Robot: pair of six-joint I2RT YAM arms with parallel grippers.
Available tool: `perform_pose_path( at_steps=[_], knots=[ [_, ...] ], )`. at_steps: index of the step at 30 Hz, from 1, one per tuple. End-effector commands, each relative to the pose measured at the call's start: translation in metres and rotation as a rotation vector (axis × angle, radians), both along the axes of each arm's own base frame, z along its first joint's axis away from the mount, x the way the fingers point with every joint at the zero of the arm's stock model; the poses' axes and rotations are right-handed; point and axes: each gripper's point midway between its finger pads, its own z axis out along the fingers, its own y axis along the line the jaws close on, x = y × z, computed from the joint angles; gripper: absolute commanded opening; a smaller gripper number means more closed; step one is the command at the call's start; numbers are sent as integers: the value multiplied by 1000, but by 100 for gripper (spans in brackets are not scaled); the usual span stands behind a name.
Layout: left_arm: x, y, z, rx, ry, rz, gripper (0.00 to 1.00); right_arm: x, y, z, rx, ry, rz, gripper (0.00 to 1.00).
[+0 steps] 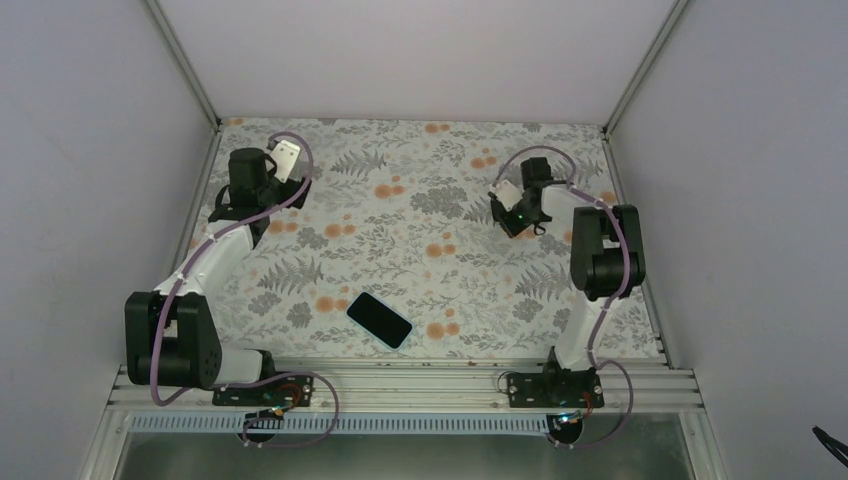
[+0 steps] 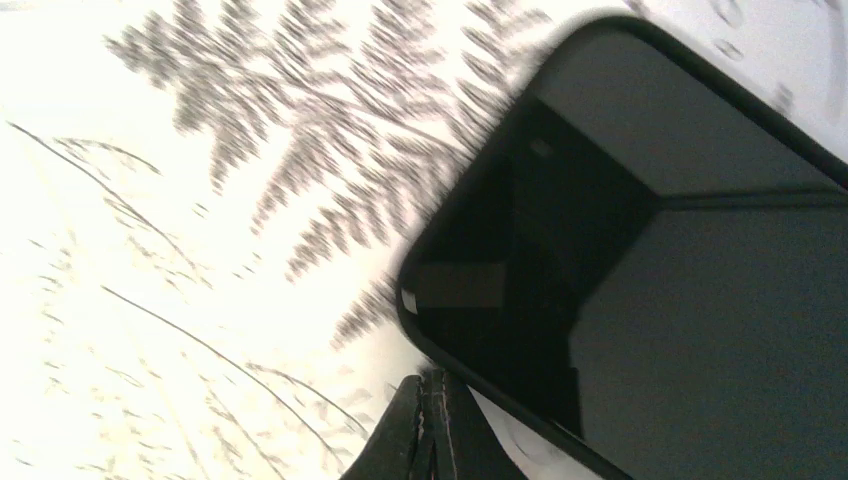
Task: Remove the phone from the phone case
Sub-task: Adjust the phone at the center of the board.
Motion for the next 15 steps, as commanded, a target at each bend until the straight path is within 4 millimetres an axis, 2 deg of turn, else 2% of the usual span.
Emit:
perform_pose_path(
  at_steps=[1,5,6,7,9,10,11,13,15],
  knots=[
    [0,2,-3,4,-4,-2,100,-30,35,-21,131,179,96,4],
    [0,5,-4,12,-4,11,100,-13,43,2,163,131,148,4],
    [-1,5,-4,14,-6,11,100,-12,45,10,175,122,169,8],
    [-2,5,-4,15,-7,11,100,-12,48,19,182,107,199,16],
    [-3,5,-2,18,-15,5,100,-14,49,38,183,55,256,58],
    [-4,4,-1,18,-18,-1,100,-13,48,46,174,21,281,84],
    [-4,3,0,19,-23,-7,100,-14,47,56,174,-8,314,98],
    [-4,2,0,16,-26,-13,100,-16,43,73,174,-61,399,100],
    [-3,1,1,14,-26,-15,100,2,30,82,137,-102,373,100]
  ],
)
